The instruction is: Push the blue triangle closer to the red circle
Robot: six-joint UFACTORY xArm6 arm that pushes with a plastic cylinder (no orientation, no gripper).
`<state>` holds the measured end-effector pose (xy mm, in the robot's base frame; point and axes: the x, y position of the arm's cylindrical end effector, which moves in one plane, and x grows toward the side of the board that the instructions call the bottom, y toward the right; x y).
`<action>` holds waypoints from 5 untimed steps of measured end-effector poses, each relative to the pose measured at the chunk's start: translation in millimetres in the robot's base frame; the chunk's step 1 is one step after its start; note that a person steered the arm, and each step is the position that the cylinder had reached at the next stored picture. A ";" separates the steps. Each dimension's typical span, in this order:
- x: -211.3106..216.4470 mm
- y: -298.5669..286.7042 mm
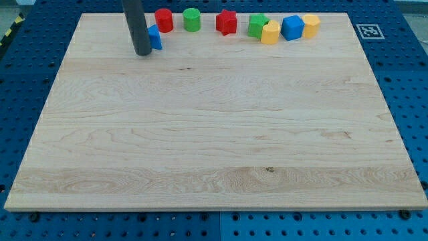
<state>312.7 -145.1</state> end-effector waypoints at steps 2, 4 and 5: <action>-18.0 25.9; -44.7 11.9; -50.1 4.4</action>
